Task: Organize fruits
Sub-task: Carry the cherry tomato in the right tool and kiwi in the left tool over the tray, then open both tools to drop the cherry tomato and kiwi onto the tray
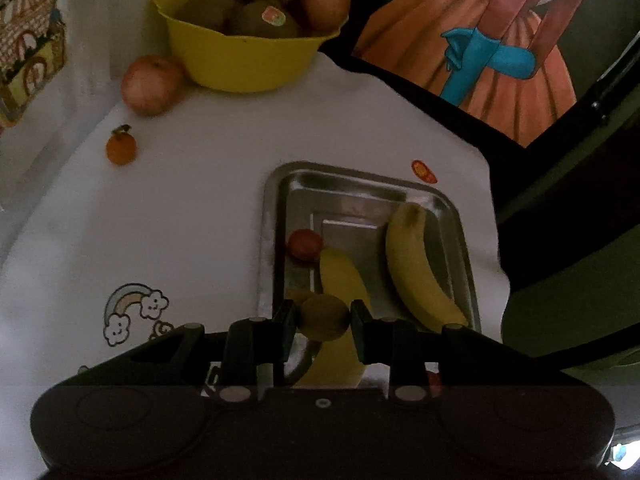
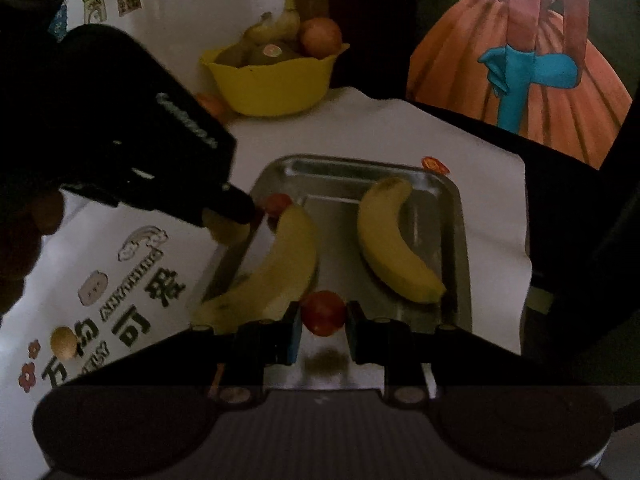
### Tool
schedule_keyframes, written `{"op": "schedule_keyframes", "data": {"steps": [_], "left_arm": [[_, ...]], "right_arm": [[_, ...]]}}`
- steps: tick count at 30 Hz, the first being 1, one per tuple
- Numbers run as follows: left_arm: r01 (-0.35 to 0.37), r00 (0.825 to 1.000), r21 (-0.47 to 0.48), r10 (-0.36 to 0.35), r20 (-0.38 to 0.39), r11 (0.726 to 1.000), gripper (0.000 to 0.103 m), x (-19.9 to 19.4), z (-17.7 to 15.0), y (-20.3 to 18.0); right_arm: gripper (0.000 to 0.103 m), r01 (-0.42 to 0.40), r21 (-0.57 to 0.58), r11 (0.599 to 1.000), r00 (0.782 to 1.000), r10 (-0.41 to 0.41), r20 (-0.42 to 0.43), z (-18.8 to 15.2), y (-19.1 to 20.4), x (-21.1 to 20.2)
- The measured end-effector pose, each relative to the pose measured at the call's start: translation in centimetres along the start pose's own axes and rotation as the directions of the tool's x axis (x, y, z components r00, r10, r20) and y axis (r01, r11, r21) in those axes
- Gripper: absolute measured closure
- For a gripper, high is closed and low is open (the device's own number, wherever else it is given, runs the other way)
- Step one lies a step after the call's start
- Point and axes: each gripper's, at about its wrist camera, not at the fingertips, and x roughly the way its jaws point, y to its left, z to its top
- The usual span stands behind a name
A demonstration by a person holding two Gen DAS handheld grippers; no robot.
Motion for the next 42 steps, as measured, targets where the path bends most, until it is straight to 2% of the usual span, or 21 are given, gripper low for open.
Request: {"op": "schedule_keyframes", "data": {"steps": [9,11,13,18,20,22,28,31,34,42], "left_arm": [[-0.049,0.999,0.010,0.049,-0.009,0.999,0.072,1.4,0.1,-1.1],[-0.053,0.999,0.011,0.054,-0.010,0.999,0.071,1.3,0.1,-1.2],[-0.061,0.998,0.011,0.061,-0.001,0.998,0.065,1.0,0.0,-1.4],[-0.079,0.997,0.005,0.079,-0.001,0.997,0.056,0.1,-0.6,-1.7],[-0.077,0.997,-0.008,0.077,0.000,0.997,0.047,-0.8,-0.7,-1.9],[-0.078,0.997,-0.013,0.078,0.005,0.997,0.034,-2.0,-1.0,-2.2],[-0.118,0.993,0.015,0.117,0.017,0.993,0.013,-6.5,-2.6,-2.8],[-0.153,0.988,0.038,0.154,0.001,0.987,0.010,-8.6,-4.0,-2.4],[-0.196,0.980,0.036,0.197,-0.018,0.980,0.009,-10.7,-5.7,-1.3],[-0.303,0.952,-0.024,0.302,-0.048,0.953,0.008,-15.1,-10.0,0.5]], "right_arm": [[0.074,0.013,0.024,1.000,1.000,-0.013,-0.017,-0.3,-1.3,0.3],[0.066,0.009,0.035,0.999,1.000,-0.008,-0.022,-0.3,-1.5,0.4],[0.062,0.005,0.040,0.999,1.000,-0.005,-0.020,-0.2,-1.8,0.2],[0.041,0.011,0.049,0.999,1.000,-0.010,-0.016,-0.4,-2.5,-1.4],[0.034,0.017,0.066,0.998,0.999,-0.016,-0.028,-0.3,-2.9,-2.3],[0.030,0.017,0.081,0.997,0.999,-0.014,-0.041,-0.3,-3.3,-3.3],[0.013,0.009,0.121,0.993,0.998,-0.002,-0.058,-0.1,-4.4,-7.0],[0.007,-0.003,0.148,0.989,0.997,0.015,-0.082,-0.4,-4.8,-8.8],[0.005,-0.020,0.169,0.985,0.990,0.043,-0.131,-1.1,-5.0,-10.0],[0.003,-0.058,0.199,0.978,0.950,0.116,-0.290,-2.7,-4.9,-11.4]]}}
